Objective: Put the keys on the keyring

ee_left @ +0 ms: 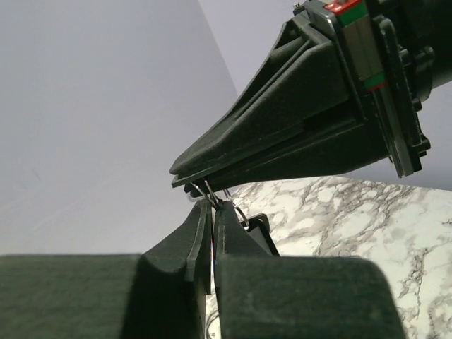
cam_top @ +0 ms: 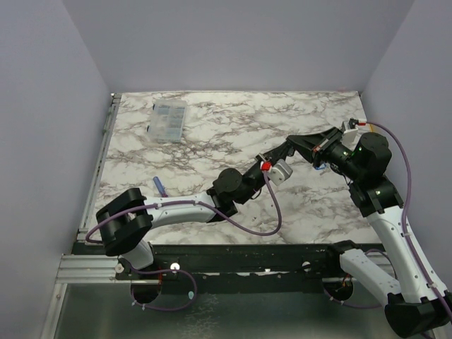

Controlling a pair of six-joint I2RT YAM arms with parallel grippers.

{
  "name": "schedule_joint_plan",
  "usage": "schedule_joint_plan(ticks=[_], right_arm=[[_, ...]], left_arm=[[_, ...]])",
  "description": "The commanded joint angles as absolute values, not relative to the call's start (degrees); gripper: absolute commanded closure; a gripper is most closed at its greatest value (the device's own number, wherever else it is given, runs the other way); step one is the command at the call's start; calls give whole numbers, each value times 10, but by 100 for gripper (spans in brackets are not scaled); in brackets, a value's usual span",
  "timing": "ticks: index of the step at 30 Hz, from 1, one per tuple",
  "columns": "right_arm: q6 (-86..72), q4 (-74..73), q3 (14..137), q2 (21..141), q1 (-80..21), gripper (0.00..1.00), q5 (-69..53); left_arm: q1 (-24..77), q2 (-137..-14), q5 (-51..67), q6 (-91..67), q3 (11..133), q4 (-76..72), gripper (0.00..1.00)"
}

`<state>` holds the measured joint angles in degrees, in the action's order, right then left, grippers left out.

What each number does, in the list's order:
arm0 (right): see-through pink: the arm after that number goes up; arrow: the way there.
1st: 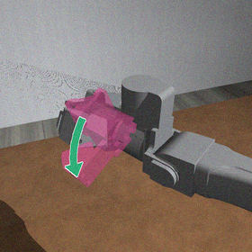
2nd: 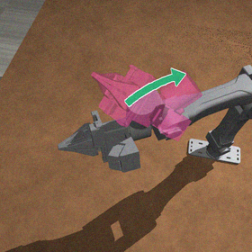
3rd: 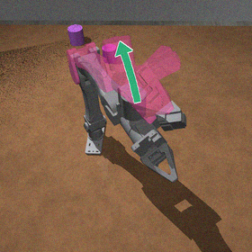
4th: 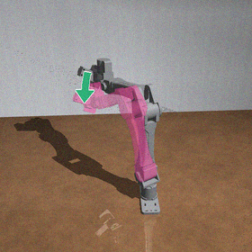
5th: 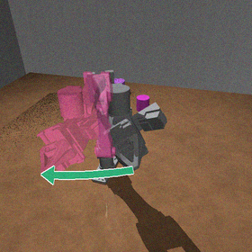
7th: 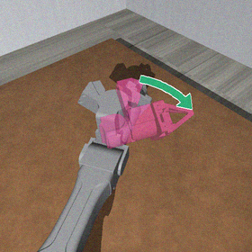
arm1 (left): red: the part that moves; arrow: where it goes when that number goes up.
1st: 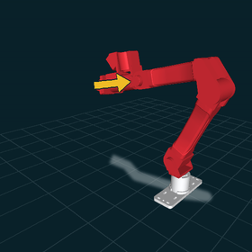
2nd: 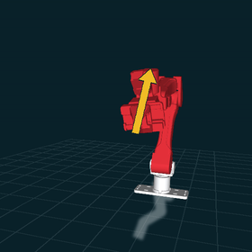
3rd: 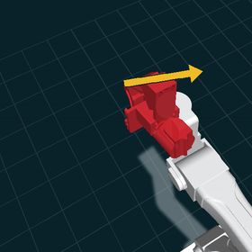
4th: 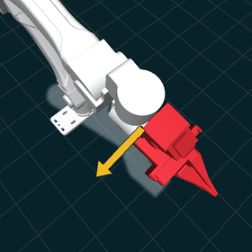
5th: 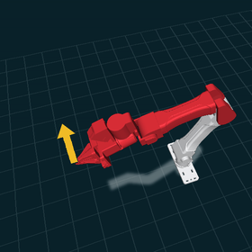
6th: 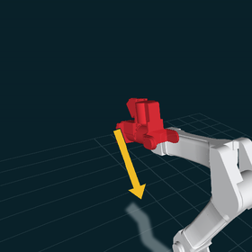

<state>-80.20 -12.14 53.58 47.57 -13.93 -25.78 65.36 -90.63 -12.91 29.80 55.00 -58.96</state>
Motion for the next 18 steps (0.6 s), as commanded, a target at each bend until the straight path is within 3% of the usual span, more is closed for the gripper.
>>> schedule_joint_plan(ticks=[1,14,15,18], right_arm=[[-800,-103,561,467,-145,99,-273],[-799,-89,538,457,-146,99,-276],[-800,-83,533,456,-146,95,-279],[-797,-69,526,454,-145,58,-284]], left_arm=[[651,-917,-154,286,570,-590,100],[647,-899,-150,288,557,-591,100],[646,-897,-149,292,555,-591,100],[645,-886,-138,306,542,-588,100]])
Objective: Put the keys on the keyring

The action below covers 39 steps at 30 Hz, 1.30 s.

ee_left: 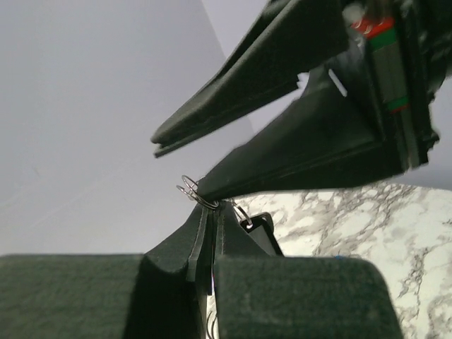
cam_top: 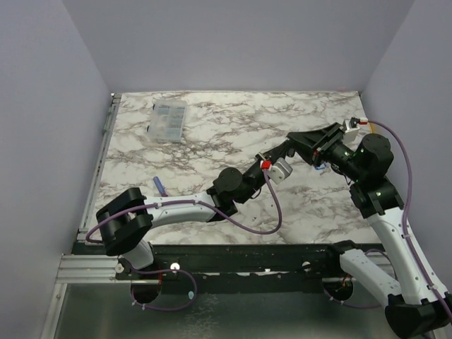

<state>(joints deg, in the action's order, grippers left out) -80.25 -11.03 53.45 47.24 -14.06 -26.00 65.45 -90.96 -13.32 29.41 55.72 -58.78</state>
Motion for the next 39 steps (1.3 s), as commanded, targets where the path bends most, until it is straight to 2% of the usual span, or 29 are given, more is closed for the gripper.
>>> schedule_joint_plan(ticks=[1,2,4,12,21,24,27,33,35,39], right_arm=[[-793,-69,526,453,-145,51,-283],[-788,-72,527,451,-146,45,-280],[-778,-86,531,446,-146,42,-272],[-716,-138,551,427,-145,41,-221],[-440,-333,653,419,-146,42,-17],[-392,-354,653,416,-146,42,-9],[-339,-344,659,432,-146,45,-106],[-245,-361,699,514,-145,45,-435],[-191,-365,699,513,-145,41,-515],[-116,-324,658,470,-146,25,-599]], left_arm=[[646,-882,-132,312,538,-587,100],[646,-878,-128,315,534,-585,100],[645,-870,-121,323,525,-581,100],[644,-836,-94,362,494,-560,100],[644,-744,7,473,426,-465,100],[644,-712,26,541,399,-430,100],[645,-696,17,598,387,-395,100],[645,-654,58,578,383,-356,100],[645,-633,81,535,386,-353,100],[645,-588,141,470,400,-308,100]])
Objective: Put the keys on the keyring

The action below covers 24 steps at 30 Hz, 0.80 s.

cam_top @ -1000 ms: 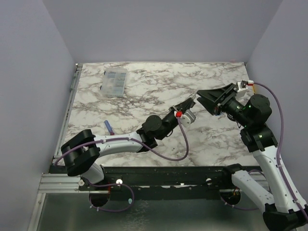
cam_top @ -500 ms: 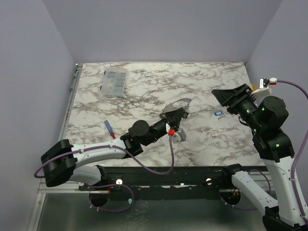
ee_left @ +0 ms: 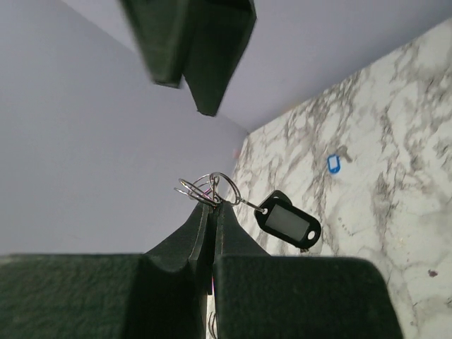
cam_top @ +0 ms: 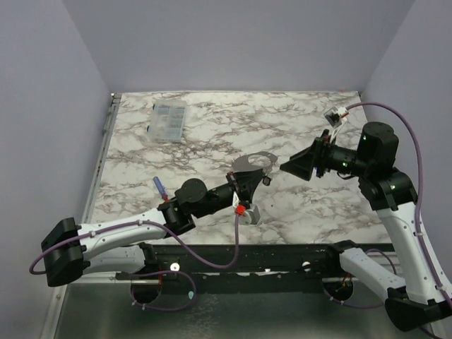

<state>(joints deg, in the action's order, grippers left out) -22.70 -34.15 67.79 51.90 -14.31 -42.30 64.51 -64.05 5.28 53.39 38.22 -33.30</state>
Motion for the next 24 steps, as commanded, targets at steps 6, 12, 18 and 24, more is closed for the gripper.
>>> schedule_joint_plan(ticks=[6,12,18,24], right_arm=[[-138,-126,572,441,-146,16,-702],[-157,-27,574,470,-146,19,-764],[-192,33,572,485,-160,30,-782],[-203,47,558,496,-187,42,-800]], left_arm=[[645,-545,223,377,430,-255,100],[645,-537,265,332,451,-233,100],[645,-542,275,323,459,-230,100],[645,-552,279,324,467,-233,100]])
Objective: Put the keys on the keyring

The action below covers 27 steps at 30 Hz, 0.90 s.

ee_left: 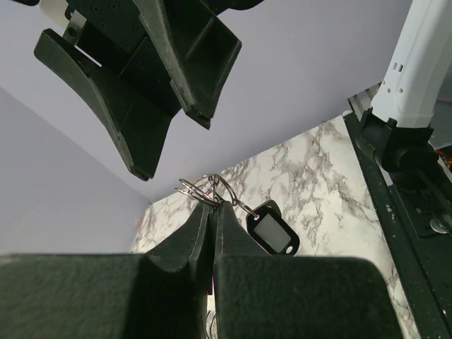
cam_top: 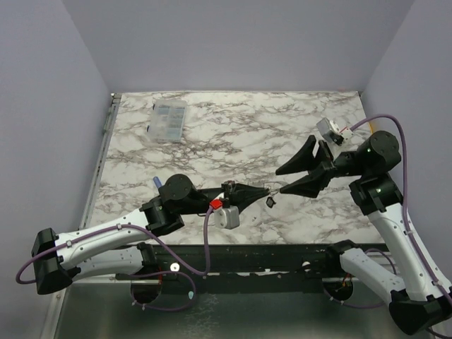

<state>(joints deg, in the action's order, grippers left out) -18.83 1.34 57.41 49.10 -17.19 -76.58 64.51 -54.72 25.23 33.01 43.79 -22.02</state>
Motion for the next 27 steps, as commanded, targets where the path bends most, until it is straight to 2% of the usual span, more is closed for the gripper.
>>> schedule_joint_plan(ticks=[1,11,21,23,25,27], right_arm=[[-203,47,555,497,-191,42,-802],[-195,45,554,520,-212,44,-801],[-119,-65,573,530,-238,62,-795],[-113,-68,572,526,-237,70,-792],[-108,-69,571,522,-238,86,-786],[-104,-69,571,518,-238,94,-779]], left_arm=[[645,-555,280,325,469,-234,100],[645,-569,283,326,475,-242,100],[645,-572,270,327,473,-262,100],[645,-572,266,327,472,-264,100],[645,-572,263,326,471,-264,100],[645,-572,257,323,470,-265,100]])
